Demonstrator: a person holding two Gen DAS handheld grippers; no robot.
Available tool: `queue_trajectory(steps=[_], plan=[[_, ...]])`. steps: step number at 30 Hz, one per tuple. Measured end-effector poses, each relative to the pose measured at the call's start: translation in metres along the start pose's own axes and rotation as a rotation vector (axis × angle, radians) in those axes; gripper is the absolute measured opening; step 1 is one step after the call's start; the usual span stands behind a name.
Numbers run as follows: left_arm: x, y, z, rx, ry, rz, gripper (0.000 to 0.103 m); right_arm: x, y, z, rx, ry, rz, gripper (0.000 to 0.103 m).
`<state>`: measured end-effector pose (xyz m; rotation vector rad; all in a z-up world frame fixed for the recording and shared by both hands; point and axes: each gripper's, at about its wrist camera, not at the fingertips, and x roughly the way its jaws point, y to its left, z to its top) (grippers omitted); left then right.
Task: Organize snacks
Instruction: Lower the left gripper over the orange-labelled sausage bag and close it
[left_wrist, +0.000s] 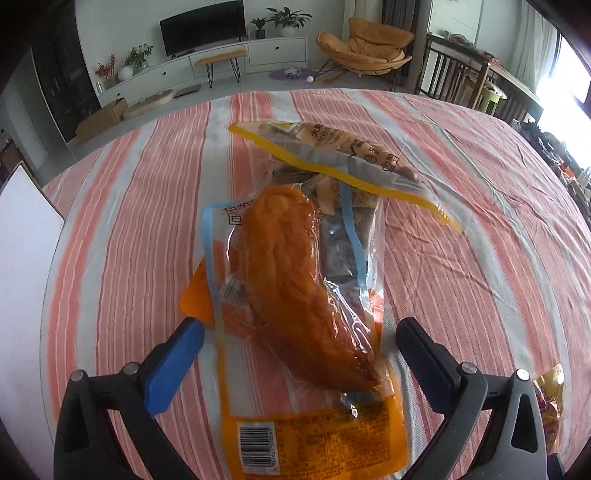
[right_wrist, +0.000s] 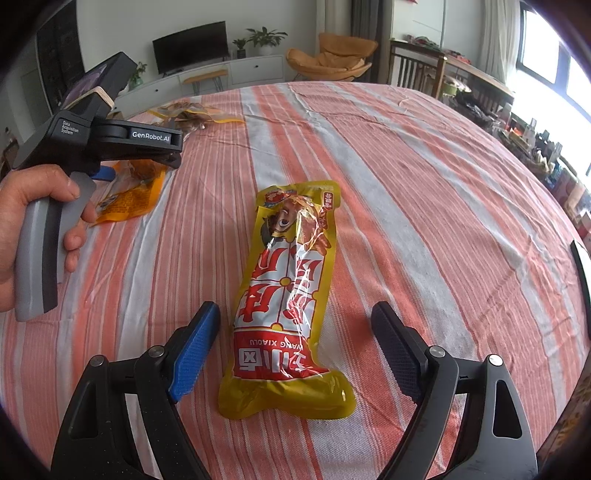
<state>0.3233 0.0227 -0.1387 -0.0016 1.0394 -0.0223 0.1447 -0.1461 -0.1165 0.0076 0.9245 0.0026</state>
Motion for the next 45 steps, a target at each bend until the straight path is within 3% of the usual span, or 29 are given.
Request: queue_trajectory(steps=[36,42,45], plan=[[-0.003,0.011,-0.004,0.055,-0.014,-0.032,0.102,0.000,0.000,0.000,0.000,0.000,0.001,0.087],[-0.006,0.012,-0.003,0.052,-0.032,-0.030,0.093,0.000,0.000,0.000,0.000,0.000,0.001,0.087],[-0.009,0.012,-0.004,0.059,-0.040,-0.031,0.082,0.000,0.000,0.000,0.000,0.000,0.001,0.087]])
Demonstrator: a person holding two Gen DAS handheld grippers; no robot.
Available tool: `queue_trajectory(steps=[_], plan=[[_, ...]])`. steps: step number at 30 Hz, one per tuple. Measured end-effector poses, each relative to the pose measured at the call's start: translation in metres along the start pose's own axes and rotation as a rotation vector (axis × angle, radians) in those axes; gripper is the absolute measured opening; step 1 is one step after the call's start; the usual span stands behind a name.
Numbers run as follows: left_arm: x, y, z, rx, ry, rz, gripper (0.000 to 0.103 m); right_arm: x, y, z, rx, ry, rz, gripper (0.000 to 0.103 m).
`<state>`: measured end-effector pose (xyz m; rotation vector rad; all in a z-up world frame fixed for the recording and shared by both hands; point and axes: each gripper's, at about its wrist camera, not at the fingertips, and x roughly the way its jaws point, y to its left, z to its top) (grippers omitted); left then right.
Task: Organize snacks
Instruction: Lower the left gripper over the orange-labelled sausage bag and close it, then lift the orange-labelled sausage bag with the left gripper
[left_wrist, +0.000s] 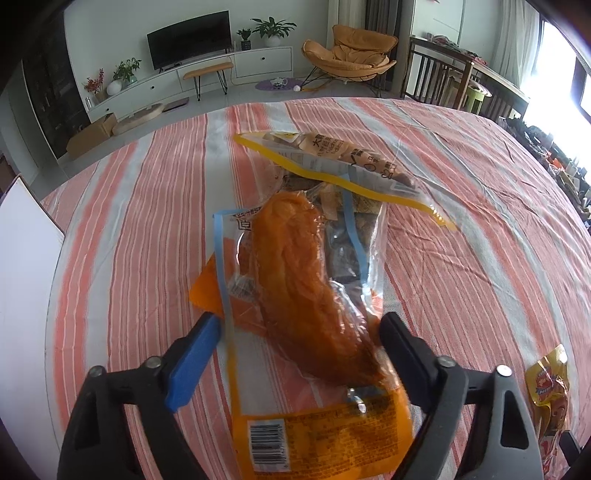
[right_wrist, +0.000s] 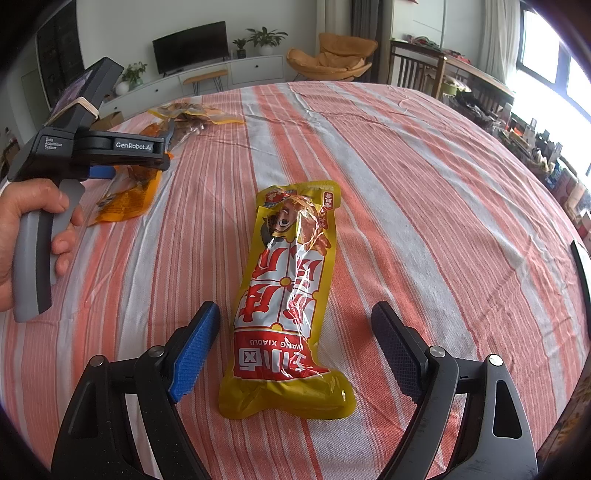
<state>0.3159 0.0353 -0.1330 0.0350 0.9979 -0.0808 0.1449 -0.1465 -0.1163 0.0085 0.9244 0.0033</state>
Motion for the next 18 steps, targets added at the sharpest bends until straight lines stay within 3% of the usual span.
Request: queue_trajectory(steps=[8,18], plan=[[-0.009,0.004,-0.007,-0.015,-0.003,0.005,0.064,0.000,0.000,0.000,0.000,0.000,0.000,0.087],[-0.044,0.017,-0.056,-0.084,0.021,-0.019,0.060,0.000,0.000,0.000,0.000,0.000,0.000,0.087]])
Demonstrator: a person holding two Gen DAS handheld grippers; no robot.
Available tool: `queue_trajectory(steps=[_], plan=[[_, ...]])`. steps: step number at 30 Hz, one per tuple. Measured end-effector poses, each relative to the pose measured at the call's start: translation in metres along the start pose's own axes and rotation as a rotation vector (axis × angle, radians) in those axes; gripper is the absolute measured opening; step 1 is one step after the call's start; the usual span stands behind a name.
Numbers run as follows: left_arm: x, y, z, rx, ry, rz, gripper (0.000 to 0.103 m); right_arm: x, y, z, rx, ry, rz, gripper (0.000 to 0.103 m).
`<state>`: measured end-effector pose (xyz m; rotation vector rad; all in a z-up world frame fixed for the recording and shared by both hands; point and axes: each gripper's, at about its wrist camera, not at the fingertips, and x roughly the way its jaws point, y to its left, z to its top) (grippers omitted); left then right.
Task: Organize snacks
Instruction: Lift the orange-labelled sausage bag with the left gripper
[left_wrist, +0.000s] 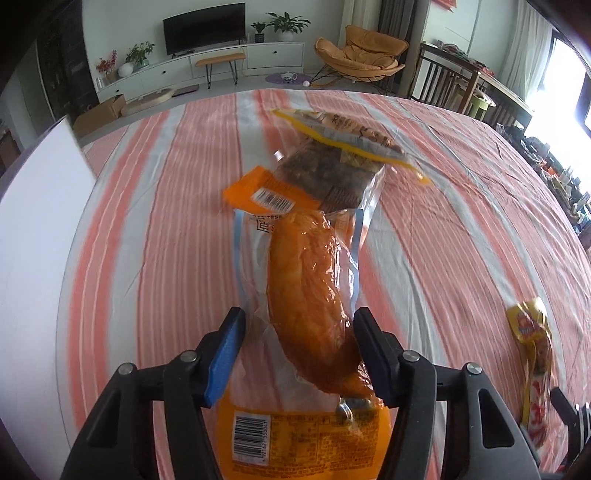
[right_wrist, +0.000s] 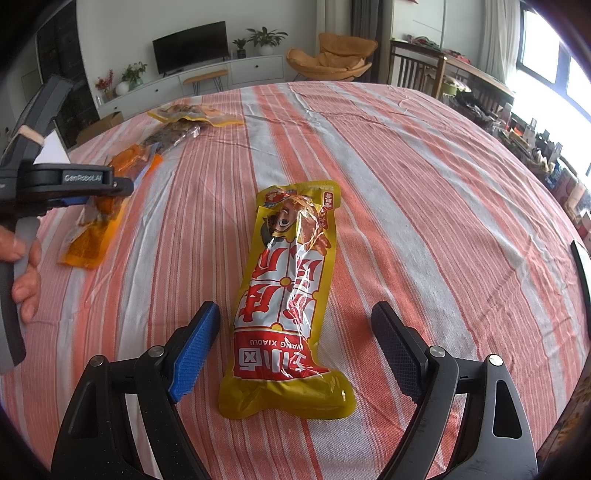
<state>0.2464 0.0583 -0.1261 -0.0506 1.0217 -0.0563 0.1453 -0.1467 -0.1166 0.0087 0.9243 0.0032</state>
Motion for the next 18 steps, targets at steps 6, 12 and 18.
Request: queue_trajectory(steps=[6,12,18], plan=[[-0.028,0.004,-0.044,-0.005,0.011,-0.018,0.060,0.000,0.000,0.000,0.000,0.000,0.000,0.087],[-0.056,0.003,-0.088,0.035,0.027,-0.038,0.061,0.001,0.000,0.001,0.000,0.000,0.001,0.087],[-0.061,0.006,-0.111,0.106,0.000,-0.032,0.089,0.000,0.000,0.000,0.000,0.000,0.000,0.087]])
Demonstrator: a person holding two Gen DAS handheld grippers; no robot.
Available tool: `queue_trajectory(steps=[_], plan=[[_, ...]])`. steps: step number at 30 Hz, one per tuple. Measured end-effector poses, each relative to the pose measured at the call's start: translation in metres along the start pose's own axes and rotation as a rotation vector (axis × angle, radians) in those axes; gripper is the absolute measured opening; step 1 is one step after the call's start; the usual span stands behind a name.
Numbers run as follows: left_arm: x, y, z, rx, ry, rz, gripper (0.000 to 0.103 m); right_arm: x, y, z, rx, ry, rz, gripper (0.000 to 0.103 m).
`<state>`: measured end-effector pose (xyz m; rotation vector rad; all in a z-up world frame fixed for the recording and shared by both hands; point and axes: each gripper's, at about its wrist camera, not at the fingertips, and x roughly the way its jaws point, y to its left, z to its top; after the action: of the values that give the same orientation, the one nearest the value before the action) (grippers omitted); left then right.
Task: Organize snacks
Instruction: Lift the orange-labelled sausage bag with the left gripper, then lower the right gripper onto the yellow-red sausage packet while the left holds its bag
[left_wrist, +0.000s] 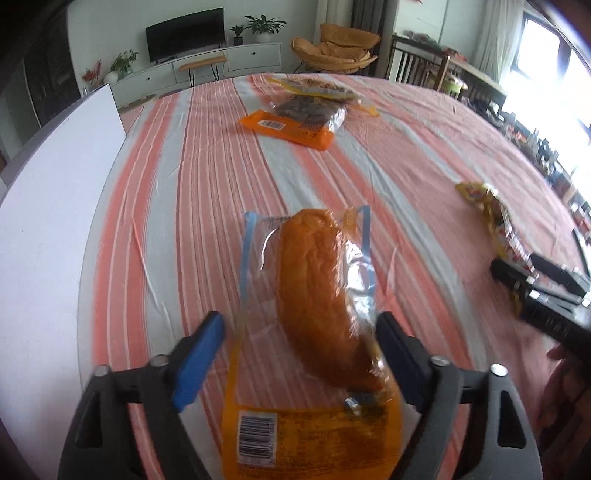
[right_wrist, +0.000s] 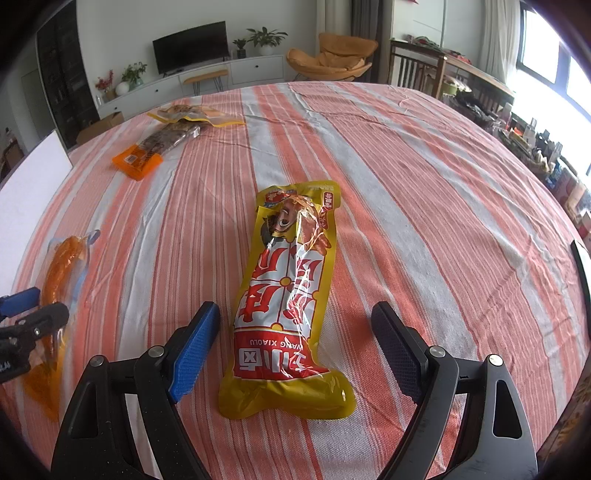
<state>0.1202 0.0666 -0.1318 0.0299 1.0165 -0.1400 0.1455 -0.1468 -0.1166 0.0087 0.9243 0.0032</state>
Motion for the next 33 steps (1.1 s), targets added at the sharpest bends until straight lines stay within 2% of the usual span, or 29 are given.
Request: queue_trajectory(steps=[2,6,14,33], plan=[[0.001,-0.001,-0.004,0.022,-0.009,0.019,0.097,0.000,0.000,0.000,0.000,0.000,0.000,0.087],[0.002,0.003,-0.007,0.007,-0.017,0.024,0.103,0.000,0.000,0.000,0.000,0.000,0.000,0.087],[0.001,0.002,-0.012,0.005,-0.069,0.036,0.103,0.000,0.000,0.000,0.000,0.000,0.000,0.087],[0.001,0.001,-0.012,0.006,-0.070,0.037,0.103,0.000,0.000,0.000,0.000,0.000,0.001,0.087]])
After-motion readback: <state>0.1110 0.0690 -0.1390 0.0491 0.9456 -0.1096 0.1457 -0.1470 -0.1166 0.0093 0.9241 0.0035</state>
